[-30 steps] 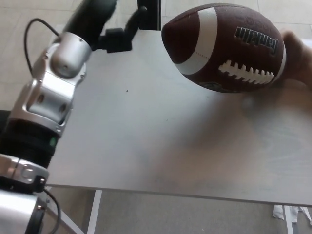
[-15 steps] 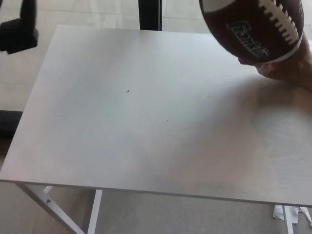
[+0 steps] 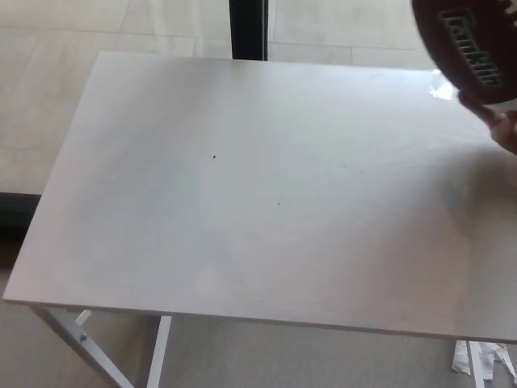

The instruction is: The robot uses both its hands to grab the left and right ends of a football kept in the middle of the desk infront of it, lifts it up and places it in the palm of a person

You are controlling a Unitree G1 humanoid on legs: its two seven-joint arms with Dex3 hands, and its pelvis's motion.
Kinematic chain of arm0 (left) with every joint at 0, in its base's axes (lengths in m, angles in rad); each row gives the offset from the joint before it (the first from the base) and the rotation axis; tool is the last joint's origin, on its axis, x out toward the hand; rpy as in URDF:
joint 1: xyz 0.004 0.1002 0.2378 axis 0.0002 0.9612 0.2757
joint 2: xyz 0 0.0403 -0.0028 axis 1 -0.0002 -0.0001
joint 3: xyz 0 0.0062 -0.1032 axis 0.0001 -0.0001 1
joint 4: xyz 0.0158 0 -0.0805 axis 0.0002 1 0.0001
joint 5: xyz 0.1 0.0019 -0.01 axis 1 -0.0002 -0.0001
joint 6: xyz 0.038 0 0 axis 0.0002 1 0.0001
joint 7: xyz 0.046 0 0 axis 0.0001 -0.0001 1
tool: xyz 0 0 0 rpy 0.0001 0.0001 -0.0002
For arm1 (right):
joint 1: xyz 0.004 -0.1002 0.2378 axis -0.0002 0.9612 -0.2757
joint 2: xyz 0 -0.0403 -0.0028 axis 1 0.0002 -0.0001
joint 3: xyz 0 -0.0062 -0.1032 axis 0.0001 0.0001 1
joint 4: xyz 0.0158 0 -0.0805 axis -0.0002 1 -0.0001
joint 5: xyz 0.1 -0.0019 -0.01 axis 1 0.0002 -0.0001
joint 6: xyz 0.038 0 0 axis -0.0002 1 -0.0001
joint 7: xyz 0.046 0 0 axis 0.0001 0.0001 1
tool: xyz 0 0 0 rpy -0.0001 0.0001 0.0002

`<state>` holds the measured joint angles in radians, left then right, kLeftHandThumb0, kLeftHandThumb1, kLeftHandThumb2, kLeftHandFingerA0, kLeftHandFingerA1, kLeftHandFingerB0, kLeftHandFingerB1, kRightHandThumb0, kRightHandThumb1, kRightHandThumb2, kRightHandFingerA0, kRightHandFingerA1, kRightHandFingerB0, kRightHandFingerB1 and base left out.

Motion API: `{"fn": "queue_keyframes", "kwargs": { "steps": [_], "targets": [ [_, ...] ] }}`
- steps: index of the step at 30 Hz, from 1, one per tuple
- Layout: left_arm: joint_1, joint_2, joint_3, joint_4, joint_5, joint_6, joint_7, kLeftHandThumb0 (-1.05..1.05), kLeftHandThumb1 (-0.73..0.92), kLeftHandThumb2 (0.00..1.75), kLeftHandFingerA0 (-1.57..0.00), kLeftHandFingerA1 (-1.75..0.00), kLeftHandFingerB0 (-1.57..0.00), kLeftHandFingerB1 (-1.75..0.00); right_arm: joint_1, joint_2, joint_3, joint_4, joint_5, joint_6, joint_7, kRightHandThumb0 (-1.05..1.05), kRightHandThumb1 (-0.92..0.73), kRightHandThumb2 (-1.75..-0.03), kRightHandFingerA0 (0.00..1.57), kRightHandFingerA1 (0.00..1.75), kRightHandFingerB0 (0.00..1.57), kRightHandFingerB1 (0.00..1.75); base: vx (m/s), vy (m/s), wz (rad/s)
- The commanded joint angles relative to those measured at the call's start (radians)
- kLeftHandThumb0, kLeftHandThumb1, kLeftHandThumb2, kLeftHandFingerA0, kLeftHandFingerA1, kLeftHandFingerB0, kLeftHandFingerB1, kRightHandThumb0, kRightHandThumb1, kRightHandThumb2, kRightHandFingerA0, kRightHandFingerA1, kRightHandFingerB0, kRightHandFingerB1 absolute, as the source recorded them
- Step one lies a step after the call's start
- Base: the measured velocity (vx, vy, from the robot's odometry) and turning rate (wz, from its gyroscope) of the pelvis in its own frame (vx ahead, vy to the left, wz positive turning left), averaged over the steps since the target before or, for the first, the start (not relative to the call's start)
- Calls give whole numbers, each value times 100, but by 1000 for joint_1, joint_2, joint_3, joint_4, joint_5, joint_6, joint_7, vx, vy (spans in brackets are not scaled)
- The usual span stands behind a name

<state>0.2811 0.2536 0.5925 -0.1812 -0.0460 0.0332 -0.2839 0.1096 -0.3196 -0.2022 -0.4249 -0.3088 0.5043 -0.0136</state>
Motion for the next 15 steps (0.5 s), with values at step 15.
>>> {"fn": "queue_keyframes", "kwargs": {
  "steps": [15],
  "targets": [
    [310, -68, 434, 517, -326, -398, -120, -86, 73, 111, 0, -43, 0, -22, 335, 134, -587, 200, 240, -999, -235, -53, -80, -59, 6, 100, 28, 55, 0, 0, 0]
  ]
}}
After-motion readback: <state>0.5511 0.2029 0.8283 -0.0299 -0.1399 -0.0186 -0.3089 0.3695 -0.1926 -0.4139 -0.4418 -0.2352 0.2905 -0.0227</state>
